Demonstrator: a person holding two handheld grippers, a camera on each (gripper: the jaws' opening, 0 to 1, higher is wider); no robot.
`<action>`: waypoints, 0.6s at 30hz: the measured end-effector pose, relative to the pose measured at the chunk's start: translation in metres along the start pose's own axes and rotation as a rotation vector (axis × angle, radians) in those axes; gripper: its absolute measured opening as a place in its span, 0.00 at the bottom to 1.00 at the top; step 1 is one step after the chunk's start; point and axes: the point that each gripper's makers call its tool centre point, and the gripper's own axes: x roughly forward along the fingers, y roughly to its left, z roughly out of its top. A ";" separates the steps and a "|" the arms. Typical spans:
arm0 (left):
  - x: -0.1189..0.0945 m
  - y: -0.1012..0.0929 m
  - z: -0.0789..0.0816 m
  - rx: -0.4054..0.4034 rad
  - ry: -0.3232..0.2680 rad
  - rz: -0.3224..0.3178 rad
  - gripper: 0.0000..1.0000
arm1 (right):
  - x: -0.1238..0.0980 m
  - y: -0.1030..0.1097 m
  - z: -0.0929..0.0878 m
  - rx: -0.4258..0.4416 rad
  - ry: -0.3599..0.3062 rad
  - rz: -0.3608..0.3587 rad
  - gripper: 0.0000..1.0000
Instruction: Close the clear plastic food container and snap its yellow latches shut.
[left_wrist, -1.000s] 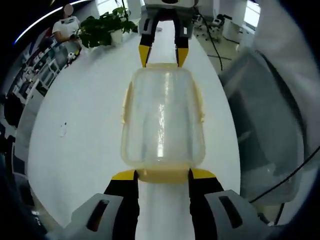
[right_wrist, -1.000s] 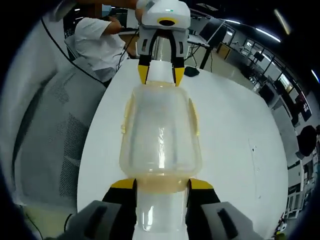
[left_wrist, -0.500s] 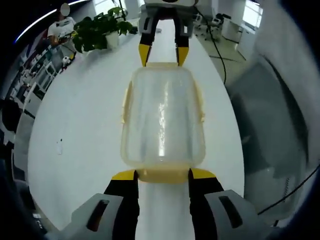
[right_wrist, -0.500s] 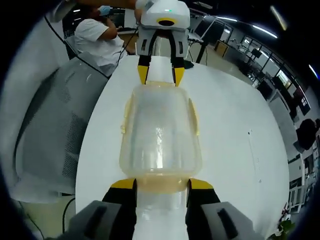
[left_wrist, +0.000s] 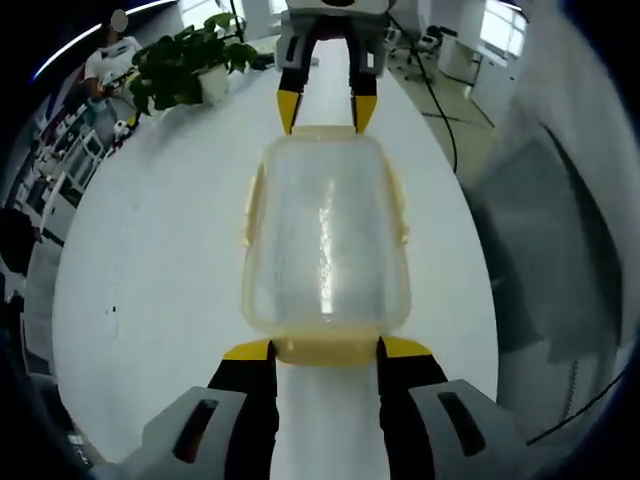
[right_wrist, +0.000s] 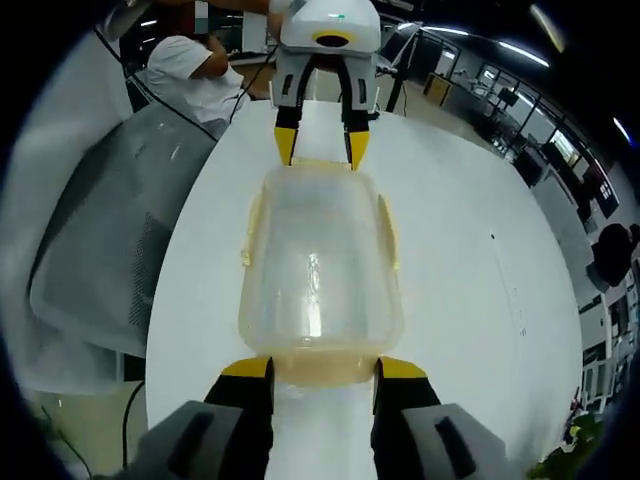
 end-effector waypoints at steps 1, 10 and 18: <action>0.002 0.001 0.001 0.003 0.003 0.001 0.36 | 0.000 -0.001 -0.001 0.003 -0.002 0.000 0.36; 0.018 0.005 0.011 0.007 0.010 -0.001 0.36 | 0.002 -0.003 -0.020 0.014 0.010 0.002 0.36; 0.028 0.006 0.015 -0.007 0.011 0.001 0.36 | 0.006 -0.004 -0.031 0.013 0.021 0.008 0.36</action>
